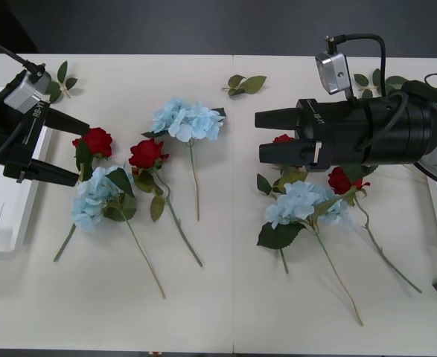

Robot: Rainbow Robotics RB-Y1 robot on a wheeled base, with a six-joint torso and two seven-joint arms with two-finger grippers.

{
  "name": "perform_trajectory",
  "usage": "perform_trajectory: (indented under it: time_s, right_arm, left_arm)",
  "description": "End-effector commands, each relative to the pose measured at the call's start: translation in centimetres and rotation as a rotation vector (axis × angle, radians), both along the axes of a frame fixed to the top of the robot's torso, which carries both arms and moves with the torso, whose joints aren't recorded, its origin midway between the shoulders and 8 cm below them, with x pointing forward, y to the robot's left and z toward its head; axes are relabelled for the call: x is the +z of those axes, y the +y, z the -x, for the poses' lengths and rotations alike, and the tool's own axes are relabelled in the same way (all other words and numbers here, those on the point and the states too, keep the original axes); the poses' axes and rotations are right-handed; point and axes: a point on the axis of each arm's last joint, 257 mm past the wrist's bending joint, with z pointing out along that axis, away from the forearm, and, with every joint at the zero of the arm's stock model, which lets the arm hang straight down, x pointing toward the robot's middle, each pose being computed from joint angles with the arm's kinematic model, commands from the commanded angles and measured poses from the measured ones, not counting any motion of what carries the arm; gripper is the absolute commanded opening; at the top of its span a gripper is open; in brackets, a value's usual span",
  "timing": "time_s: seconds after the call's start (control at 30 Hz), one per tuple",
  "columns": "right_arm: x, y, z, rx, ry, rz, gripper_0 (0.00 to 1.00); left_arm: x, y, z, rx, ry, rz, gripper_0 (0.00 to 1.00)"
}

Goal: Put the red flowers into the right box and the blue flowers into the left box

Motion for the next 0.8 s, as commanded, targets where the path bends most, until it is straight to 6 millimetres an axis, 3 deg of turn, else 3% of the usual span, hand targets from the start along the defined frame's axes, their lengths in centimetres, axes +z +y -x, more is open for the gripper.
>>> perform_trajectory:
  time_s: [0.03,0.1,0.3,0.4,0.57,0.67,0.8]
  right_arm:
    - [-3.8,-0.7,0.7,-0.011,0.086,0.032,1.00]
    - [-3.3,-1.0,0.4,-0.014,0.091,0.023,1.00]
    - [-2.7,-2.3,-0.5,-0.030,0.049,0.075,1.00]
    - [-3.1,-3.5,-1.1,-0.034,0.000,0.153,1.00]
    - [-4.6,-6.3,-1.9,-0.079,0.144,0.353,1.00]
    - [-6.2,-9.0,-2.6,-0.138,0.235,0.492,1.00]
    - [-7.9,-14.2,-4.8,-0.254,0.262,0.699,1.00]
  left_arm:
    - [0.8,0.3,0.2,-0.022,-0.040,-0.024,1.00]
    - [0.5,-0.7,0.4,-0.026,-0.026,0.019,1.00]
    - [0.9,-0.7,-0.5,-0.001,-0.047,0.030,1.00]
    - [0.2,-0.2,-1.0,0.026,-0.054,0.010,1.00]
    - [-0.9,1.2,-1.7,0.059,-0.063,-0.045,1.00]
    - [-1.5,2.5,-2.5,0.098,-0.076,-0.095,1.00]
    - [-1.6,5.7,-4.5,0.269,-0.035,-0.149,1.00]
